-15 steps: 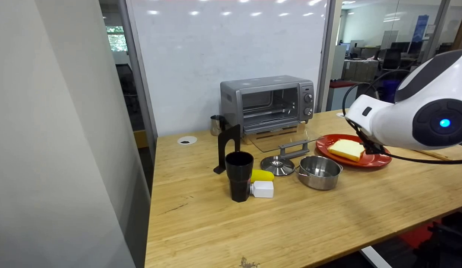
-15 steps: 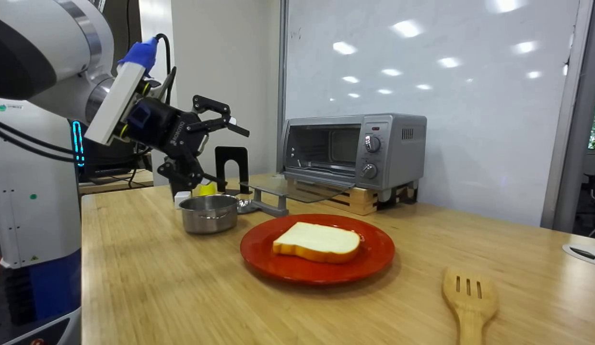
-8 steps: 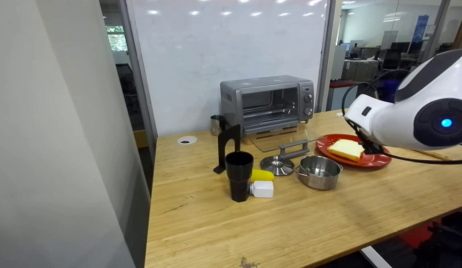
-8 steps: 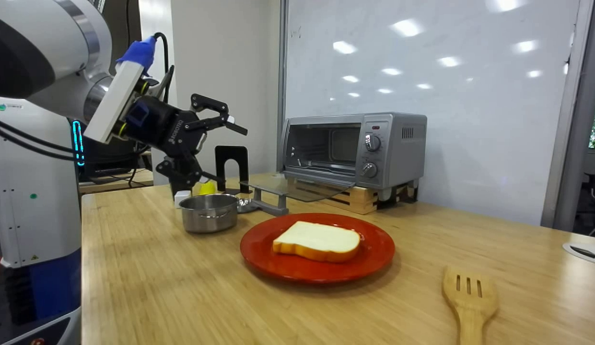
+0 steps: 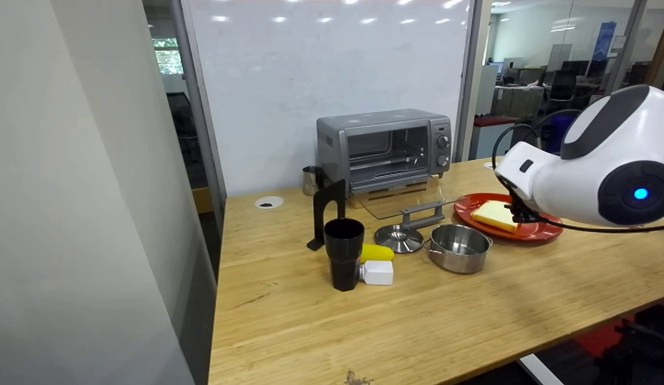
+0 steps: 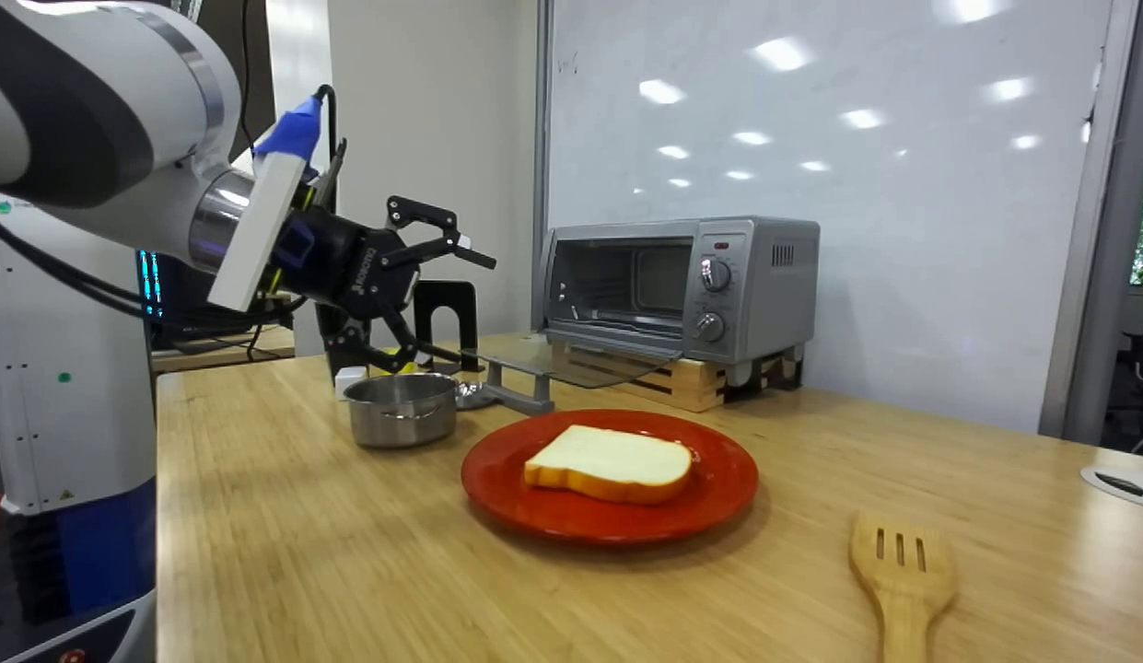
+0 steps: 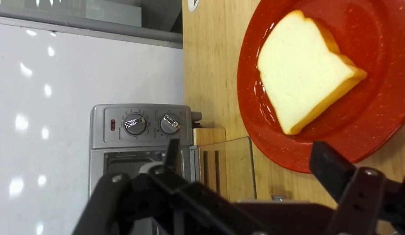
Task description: Close the toaster oven
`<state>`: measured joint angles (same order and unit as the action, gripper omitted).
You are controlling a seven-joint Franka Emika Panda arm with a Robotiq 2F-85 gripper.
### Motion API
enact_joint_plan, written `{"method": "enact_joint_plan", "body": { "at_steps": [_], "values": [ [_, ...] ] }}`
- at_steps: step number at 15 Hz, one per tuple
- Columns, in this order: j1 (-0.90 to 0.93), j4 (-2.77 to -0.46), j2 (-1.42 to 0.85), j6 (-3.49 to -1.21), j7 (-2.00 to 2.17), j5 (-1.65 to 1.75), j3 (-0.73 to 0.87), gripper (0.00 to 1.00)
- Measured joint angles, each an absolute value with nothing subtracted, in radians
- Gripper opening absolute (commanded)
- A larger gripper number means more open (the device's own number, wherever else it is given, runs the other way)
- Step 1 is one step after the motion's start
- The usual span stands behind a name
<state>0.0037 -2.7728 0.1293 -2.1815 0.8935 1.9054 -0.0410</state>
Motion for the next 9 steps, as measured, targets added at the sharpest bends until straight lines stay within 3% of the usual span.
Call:
{"method": "enact_joint_plan", "body": {
  "at_steps": [9],
  "values": [
    [-0.016,-2.620,-0.101,-2.182,1.121,2.196,0.028,1.00]
  ]
}}
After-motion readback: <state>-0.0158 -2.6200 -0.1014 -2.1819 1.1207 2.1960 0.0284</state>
